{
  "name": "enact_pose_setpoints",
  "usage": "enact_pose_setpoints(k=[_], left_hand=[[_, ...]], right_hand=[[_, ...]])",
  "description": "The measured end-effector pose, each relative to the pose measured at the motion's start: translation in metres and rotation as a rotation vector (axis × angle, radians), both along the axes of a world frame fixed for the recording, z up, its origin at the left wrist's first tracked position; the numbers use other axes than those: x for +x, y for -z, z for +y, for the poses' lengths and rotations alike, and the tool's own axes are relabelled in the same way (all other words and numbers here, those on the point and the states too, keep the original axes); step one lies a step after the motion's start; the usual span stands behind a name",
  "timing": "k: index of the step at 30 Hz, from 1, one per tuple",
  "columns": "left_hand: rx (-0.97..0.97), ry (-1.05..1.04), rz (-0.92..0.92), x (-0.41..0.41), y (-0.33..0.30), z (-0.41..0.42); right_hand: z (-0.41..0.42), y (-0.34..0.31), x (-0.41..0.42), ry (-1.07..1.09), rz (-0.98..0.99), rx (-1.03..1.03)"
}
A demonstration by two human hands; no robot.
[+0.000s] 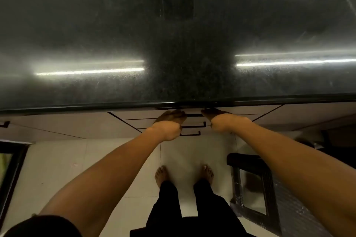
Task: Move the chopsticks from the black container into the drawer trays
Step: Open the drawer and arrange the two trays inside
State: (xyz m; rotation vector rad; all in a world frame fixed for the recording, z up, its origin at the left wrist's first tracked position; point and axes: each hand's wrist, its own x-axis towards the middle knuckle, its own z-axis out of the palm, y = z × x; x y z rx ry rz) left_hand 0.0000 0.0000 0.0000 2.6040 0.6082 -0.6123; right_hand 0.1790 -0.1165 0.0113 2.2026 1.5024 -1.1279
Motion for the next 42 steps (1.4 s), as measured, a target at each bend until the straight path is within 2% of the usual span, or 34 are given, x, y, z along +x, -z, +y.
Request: enact_pose_setpoints(k=[4, 19, 32, 42], left_hand=[[-0.001, 0.032, 0.016, -0.001, 0.001, 0.003], [-0.005, 0.11, 0.024, -0.012, 0.002, -0.003], [-0.048, 0.084, 0.013, -0.017, 0.002, -0.006], [-0.009, 0.075, 0.009, -0.021, 0.0, -0.018]], right_hand=[[0.0, 0.01, 0.001, -0.029, -0.062, 0.019], [-0.021, 0.005, -0.005, -0.156, -0.07, 0.053], [-0.027, -0.006, -0.008, -0.241, -0.072, 0.054], [-0.037, 0.003, -0.011, -0.256, -0.102, 0.064]])
